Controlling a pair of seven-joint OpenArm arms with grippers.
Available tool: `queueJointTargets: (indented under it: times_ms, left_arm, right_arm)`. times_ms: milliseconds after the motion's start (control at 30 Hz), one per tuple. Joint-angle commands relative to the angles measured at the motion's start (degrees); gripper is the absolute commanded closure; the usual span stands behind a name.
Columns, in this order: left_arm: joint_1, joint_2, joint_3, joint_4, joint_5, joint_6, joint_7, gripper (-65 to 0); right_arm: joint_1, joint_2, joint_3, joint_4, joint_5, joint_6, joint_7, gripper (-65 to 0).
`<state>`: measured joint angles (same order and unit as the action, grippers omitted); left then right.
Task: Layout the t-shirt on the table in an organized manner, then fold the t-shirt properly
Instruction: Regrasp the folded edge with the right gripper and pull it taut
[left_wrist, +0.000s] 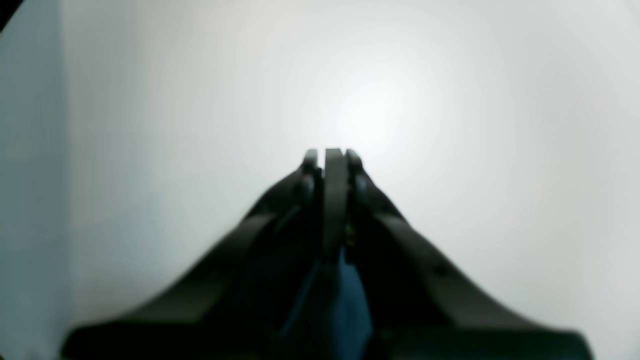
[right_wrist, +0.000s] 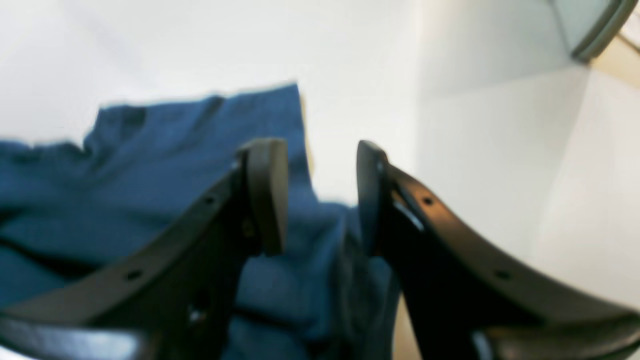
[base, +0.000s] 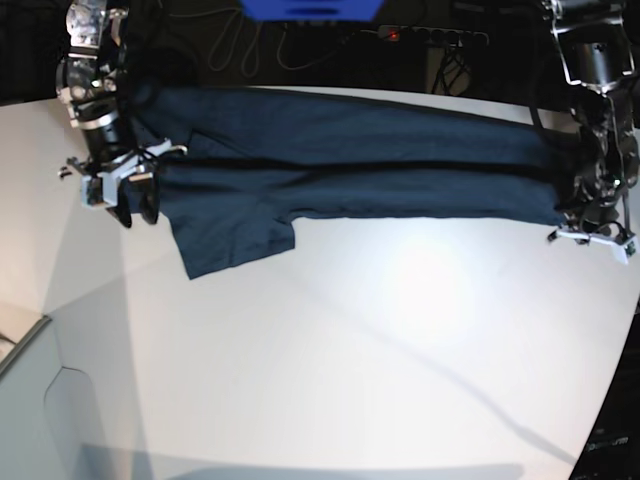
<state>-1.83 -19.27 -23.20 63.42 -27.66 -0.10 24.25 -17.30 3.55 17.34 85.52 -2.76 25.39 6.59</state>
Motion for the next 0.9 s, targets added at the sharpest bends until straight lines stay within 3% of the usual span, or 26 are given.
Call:
queueJointTargets:
  times_ms: [0,167,300,467,667,867]
  left_arm:
    - [-0.6,-1.2,-0.4,2.5,-1.1,-0.2,-1.2,0.0]
    - [2.1,-1.5,-0.4,7.4,-4.3,0.0,-1.2,0.0]
    - [3.3,-1.5,-0.6,9.1,-4.6,0.0,-1.3,0.0]
    - [3.9,-1.2,-4.6,10.5,-4.6,-0.1,-1.3,0.0]
    - [3.8,-1.3,-5.2,10.5,-4.6,-0.1,-1.3,0.0]
    - [3.7,-1.3,-5.2,10.5,-4.6,-0.2,-1.3,0.0]
  right_arm:
    - [1.0,0.4,0.3,1.0,0.5,-0.2,1.5,-23.4]
    - [5.8,0.4,-0.2,0.3,0.5,-0.2,-1.4,-24.3]
    - [12.2,0.5,-2.2,0.2,0.5,-0.2,-12.8,-29.2]
    - [19.4,3.4,-7.8,-2.7,0.5,-0.2,-24.4,-35.0]
    - [26.7,5.4,-10.4,-17.8,0.4,-0.4,-25.8,-36.8]
    - [29.4,5.9,-10.4,-25.4,0.4,-0.4,-25.7,-36.8]
